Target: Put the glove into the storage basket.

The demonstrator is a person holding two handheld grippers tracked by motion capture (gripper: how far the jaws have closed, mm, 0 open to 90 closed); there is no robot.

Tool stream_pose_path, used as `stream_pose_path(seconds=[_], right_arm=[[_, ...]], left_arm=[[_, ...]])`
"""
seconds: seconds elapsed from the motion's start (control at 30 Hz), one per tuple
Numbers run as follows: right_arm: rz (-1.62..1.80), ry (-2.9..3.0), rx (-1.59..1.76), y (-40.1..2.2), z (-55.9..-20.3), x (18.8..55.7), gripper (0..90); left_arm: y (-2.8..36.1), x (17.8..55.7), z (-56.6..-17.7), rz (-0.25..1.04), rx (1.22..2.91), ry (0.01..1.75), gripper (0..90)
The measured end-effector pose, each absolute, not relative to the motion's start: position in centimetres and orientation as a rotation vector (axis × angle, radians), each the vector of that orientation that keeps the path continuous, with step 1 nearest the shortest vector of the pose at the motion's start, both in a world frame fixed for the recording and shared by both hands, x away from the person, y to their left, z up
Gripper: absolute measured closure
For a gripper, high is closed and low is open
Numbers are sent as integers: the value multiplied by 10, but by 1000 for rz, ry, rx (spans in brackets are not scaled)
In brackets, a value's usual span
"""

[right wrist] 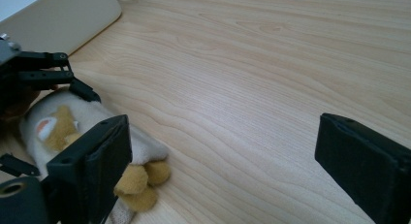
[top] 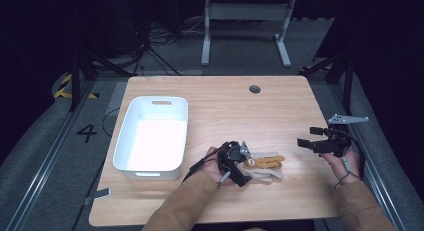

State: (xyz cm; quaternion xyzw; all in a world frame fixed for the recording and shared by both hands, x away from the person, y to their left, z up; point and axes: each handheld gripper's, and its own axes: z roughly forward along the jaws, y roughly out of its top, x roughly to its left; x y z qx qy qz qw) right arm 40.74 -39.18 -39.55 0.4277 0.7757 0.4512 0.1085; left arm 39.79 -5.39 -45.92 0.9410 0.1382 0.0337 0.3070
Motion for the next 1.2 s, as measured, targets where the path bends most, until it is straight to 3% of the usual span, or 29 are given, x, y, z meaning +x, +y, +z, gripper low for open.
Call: stream_pose_path(seconds=[0.4,0.87,1.2], right_arm=[[1329,2301,1266,-390,-398,408,84],[1352,2283,1281,-394,-400,408,104],[1363,2276,1288,-396,-399,408,111]], left_arm=[[-60,398,-458,102,2520,349,90],[-58,394,-448,104,2536,327,604],[-59,393,-446,95,2548,368,702]])
